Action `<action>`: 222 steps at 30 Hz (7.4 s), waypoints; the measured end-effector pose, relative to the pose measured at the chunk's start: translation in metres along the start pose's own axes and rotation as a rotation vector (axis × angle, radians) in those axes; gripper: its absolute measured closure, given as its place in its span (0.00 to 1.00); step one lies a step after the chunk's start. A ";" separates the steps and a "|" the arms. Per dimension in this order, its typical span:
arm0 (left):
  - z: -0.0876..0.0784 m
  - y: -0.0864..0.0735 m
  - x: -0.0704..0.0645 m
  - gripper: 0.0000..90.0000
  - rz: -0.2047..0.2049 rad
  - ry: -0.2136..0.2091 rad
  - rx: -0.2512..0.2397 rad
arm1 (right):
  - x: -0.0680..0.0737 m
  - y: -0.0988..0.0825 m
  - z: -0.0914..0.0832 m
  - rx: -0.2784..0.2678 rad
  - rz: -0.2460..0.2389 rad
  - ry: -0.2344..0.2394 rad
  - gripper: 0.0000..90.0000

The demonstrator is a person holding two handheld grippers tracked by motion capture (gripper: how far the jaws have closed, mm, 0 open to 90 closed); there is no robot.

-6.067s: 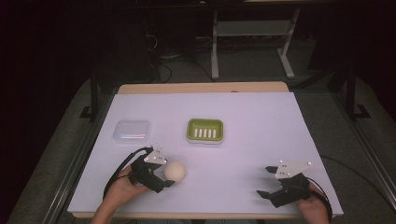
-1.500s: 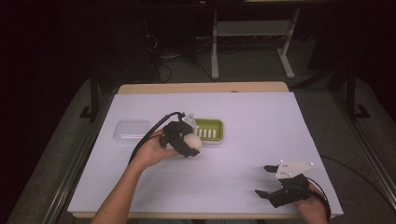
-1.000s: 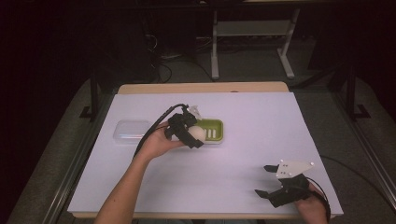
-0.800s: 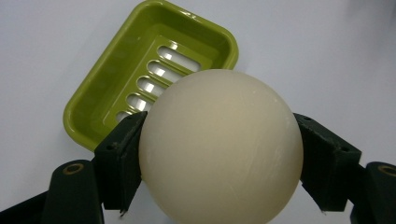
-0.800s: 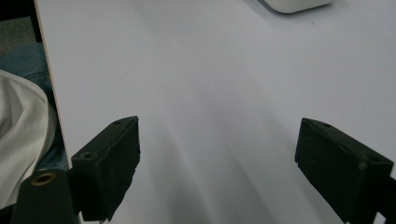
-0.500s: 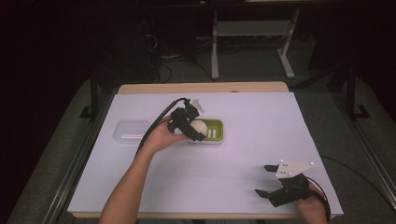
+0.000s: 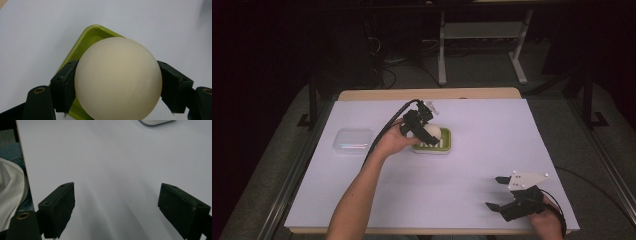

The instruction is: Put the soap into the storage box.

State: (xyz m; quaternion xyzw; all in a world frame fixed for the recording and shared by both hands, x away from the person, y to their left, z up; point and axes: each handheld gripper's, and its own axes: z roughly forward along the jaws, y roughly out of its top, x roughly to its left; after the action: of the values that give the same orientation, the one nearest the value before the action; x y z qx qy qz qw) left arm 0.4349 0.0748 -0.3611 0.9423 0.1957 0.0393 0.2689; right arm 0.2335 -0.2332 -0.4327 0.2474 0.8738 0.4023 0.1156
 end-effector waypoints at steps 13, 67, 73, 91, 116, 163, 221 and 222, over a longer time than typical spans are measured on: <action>0.013 0.000 0.010 0.28 -0.031 -0.003 0.002 | -0.002 0.000 -0.002 -0.009 0.010 -0.004 0.15; 0.046 -0.009 0.022 0.28 -0.103 0.019 0.048 | -0.002 -0.001 -0.002 -0.006 0.003 0.006 0.15; 0.047 -0.010 0.023 0.27 -0.104 0.008 0.060 | -0.002 -0.002 -0.002 -0.005 0.004 0.006 0.15; 0.048 -0.011 0.023 0.27 -0.109 0.019 0.073 | -0.001 -0.001 -0.002 -0.009 0.000 0.003 0.15; 0.037 -0.014 0.018 0.26 -0.079 0.044 0.053 | -0.001 0.002 0.001 -0.003 -0.007 0.005 0.15; -0.039 -0.079 -0.025 0.26 -0.023 -0.013 -0.084 | -0.008 -0.003 -0.001 0.020 0.030 -0.029 0.15; -0.074 -0.179 -0.066 0.26 -0.049 0.012 -0.162 | -0.006 -0.006 0.002 0.040 0.057 -0.044 0.15; -0.074 -0.179 -0.066 0.26 -0.049 0.012 -0.162 | -0.006 -0.006 0.002 0.040 0.058 -0.044 0.15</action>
State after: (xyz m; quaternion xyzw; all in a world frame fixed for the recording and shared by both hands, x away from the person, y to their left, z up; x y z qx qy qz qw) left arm 0.2990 0.2243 -0.3896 0.9121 0.2164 0.0541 0.3439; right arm 0.2378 -0.2380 -0.4384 0.2835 0.8716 0.3822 0.1180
